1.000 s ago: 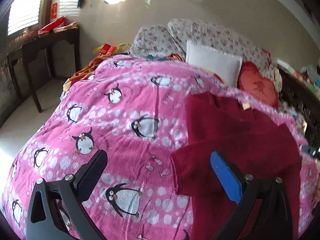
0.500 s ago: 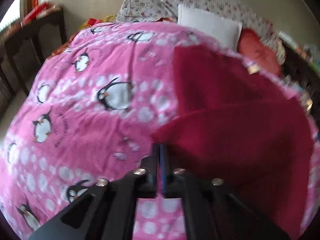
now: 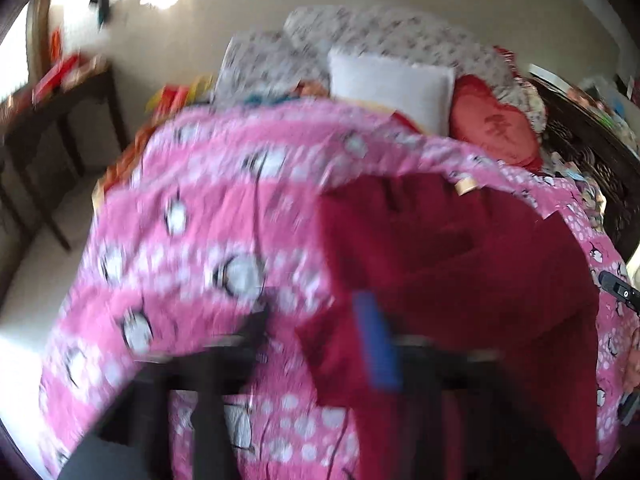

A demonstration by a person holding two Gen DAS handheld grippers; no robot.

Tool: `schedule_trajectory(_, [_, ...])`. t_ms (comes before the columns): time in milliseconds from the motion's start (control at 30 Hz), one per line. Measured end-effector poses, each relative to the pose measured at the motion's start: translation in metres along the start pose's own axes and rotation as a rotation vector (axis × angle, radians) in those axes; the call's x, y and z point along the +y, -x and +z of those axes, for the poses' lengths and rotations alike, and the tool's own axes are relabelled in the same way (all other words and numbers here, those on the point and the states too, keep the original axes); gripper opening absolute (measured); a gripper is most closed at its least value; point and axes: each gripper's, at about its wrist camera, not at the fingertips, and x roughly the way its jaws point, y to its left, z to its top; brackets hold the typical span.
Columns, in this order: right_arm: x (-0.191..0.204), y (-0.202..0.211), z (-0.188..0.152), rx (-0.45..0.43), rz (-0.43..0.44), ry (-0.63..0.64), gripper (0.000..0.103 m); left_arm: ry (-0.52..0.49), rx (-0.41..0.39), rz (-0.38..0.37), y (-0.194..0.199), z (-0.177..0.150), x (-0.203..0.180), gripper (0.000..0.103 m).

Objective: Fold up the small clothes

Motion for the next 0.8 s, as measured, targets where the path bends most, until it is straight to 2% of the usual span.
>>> schedule_trajectory(33, [-0.002,-0.003,-0.002,0.009,0.004,-0.015,0.075,0.027,-0.003,0.003,-0.003,-0.005,0.007,0.082])
schedule_trajectory(100, [-0.004,-0.008,-0.005,0.019,0.018,-0.042,0.075,0.093,0.001,-0.006,-0.013,-0.02,0.019,0.082])
schedule_trajectory(167, [-0.003,-0.008,-0.007,0.021,0.012,-0.032,0.075,0.111,0.063,0.004,-0.03,-0.03,0.023,0.083])
schedule_trajectory(233, [-0.003,-0.007,-0.007,0.022,0.011,-0.029,0.075,0.136,0.087,0.017,-0.043,-0.039,0.024,0.082])
schedule_trajectory(300, [-0.003,-0.006,-0.007,0.022,0.016,-0.037,0.075,0.162,0.122,-0.02,-0.059,-0.048,0.022,0.082])
schedule_trajectory(333, [-0.003,-0.006,-0.007,0.02,0.017,-0.041,0.075,0.154,0.106,-0.015,-0.061,-0.049,0.018,0.078])
schedule_trajectory(367, [-0.004,-0.006,-0.008,0.019,0.019,-0.046,0.075,0.129,0.094,-0.015,-0.061,-0.048,0.011,0.054])
schedule_trajectory(400, [-0.005,-0.005,-0.008,0.018,0.02,-0.053,0.076,0.112,0.103,-0.053,-0.062,-0.048,0.005,0.016])
schedule_trajectory(433, [-0.006,-0.005,-0.009,0.016,0.02,-0.06,0.076,0.122,0.116,-0.087,-0.061,-0.045,0.002,0.012])
schedule_trajectory(467, [-0.008,-0.004,-0.009,0.014,0.021,-0.066,0.076,0.131,0.106,-0.055,-0.055,-0.042,-0.001,0.005])
schedule_trajectory(500, [-0.008,-0.003,-0.01,0.011,0.021,-0.07,0.076,0.114,0.069,-0.009,-0.045,-0.037,-0.006,0.004])
schedule_trajectory(567, [-0.01,0.001,-0.01,0.008,0.022,-0.07,0.076,0.097,-0.001,-0.015,-0.024,-0.026,-0.012,0.004])
schedule_trajectory(700, [-0.018,0.006,-0.007,-0.013,0.009,-0.083,0.077,0.045,-0.118,-0.087,0.019,0.007,-0.035,0.004])
schedule_trajectory(800, [-0.024,0.004,0.001,-0.033,-0.001,-0.131,0.077,0.014,-0.145,-0.144,0.027,0.032,-0.059,0.004])
